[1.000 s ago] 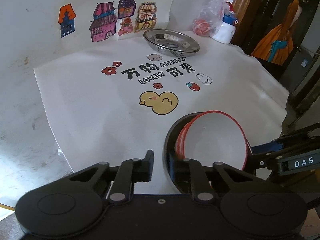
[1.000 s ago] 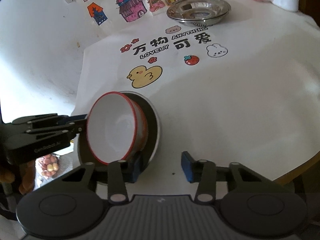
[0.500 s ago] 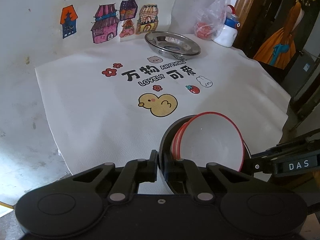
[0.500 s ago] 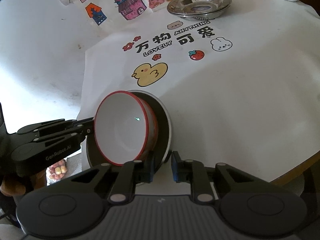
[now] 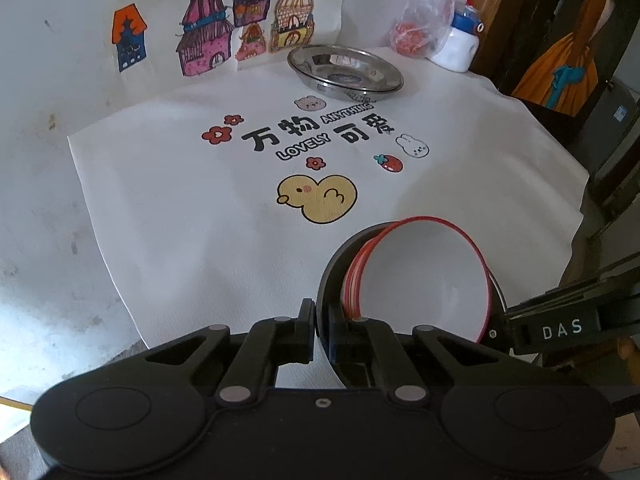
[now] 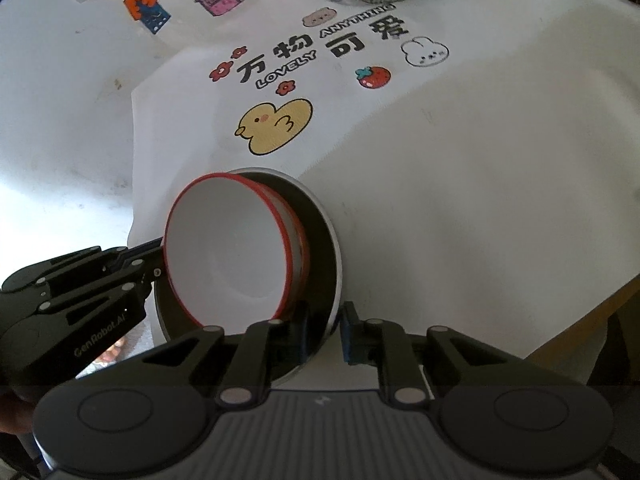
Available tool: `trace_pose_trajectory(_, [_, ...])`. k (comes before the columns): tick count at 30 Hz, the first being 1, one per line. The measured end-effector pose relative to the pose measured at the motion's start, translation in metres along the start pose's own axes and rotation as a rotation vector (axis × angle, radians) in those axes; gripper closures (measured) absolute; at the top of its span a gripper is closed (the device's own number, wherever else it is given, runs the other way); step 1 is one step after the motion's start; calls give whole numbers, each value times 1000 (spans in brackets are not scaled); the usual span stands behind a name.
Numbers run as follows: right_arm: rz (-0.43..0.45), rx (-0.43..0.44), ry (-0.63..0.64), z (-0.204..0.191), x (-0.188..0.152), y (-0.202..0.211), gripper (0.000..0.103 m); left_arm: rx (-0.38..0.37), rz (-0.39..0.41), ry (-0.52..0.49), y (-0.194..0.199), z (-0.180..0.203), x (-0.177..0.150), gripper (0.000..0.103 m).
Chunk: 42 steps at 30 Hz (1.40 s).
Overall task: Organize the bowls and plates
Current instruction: 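Lift the nested bowls with both grippers and carry them to the steel plates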
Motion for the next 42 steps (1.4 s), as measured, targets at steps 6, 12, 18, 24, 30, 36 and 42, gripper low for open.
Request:
trace_pose_trajectory(6, [-11,15,-31,4,3,2,87,-23,-30,19,-5,-2,8,99])
trace_pose_trajectory(12, [10,19,-62,14,7,9,88,-53,-46,30,-13,1,17,99])
trace_pose_trajectory(18, [18,27,-83,23,18,13,88,-66,-43,33,-21,4,30,99])
trace_pose_trajectory(24, [40,48,-100,28,39,18,88,-62,-20,33,-27,4,53,99])
trace_pose_trajectory(30, [64,65,-103,31,70,22,88,-49,11,34,-36,2,82,99])
trace_pose_trajectory(36, [92,79,-107,34,105,27,88,-42,39,34,-52,-1,117,99])
trace_pose_trajectory(42, [119,76,-109,32,146,30,88,-42,67,44,-71,-7,155,99])
Point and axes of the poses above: each gripper's, at about its wrist camera, not at the fingertips, and y roughly against the way its jaws point, z to its right, x to its top, the point moved 1 cm from there along -y, roughly the way its jaws point, and after that the axes turned 10 degrees about -y, right-handed, at the moved point
